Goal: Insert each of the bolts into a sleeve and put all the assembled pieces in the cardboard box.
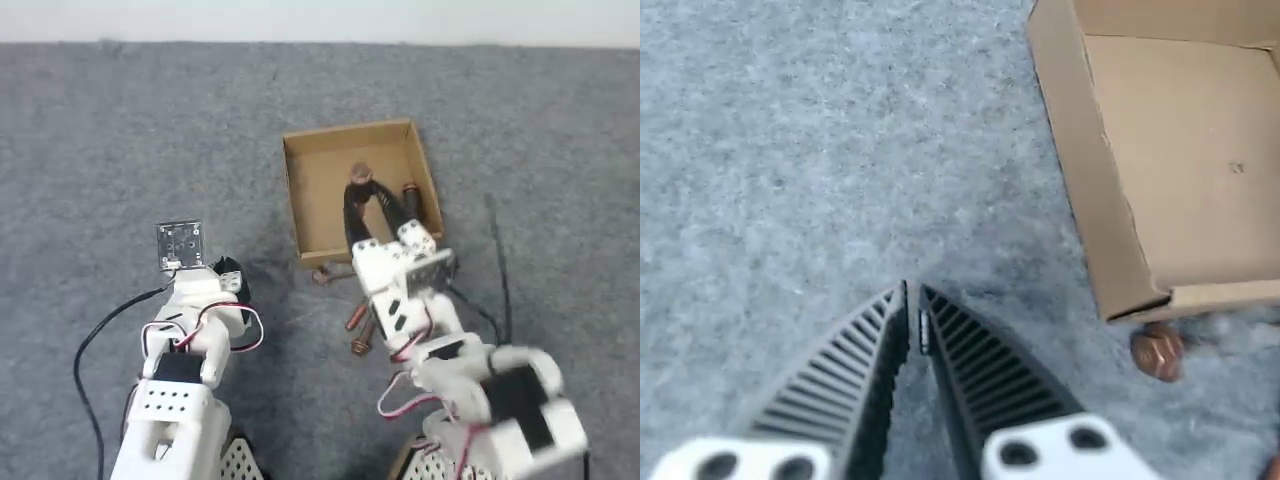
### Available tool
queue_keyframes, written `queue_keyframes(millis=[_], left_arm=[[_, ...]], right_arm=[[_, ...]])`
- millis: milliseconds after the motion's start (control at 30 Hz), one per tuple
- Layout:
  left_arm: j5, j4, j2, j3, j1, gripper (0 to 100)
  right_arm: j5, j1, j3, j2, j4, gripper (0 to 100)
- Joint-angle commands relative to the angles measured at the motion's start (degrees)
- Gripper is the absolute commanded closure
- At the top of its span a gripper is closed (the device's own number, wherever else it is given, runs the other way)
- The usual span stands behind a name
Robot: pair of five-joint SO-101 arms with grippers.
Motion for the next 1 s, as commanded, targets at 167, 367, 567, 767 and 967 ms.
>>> queue_keyframes(millis=[167,367,567,767,967], left_arm=[[-0.4,0.0,-0.9,-1.1,0.3,99],[-0.4,0.0,-0.9,-1.1,0.3,99],[-0.4,0.0,-0.9,-1.1,0.3,99],[-0.4,0.0,-0.9,-1.1,0.3,99],[-0.4,0.0,-0.9,-1.1,0.3,99]], right_arm=[[0.7,6.5,-13.6,-26.8,43.0,99.1],[0.8,10.0,-22.6,-32.8,65.7,99.1],[1.1,10.4,-29.5,-31.2,76.8,99.1],[0.8,10.5,-39.6,-25.3,88.7,99.1],[0.7,10.2,-53.2,-13.9,102.1,99.1]])
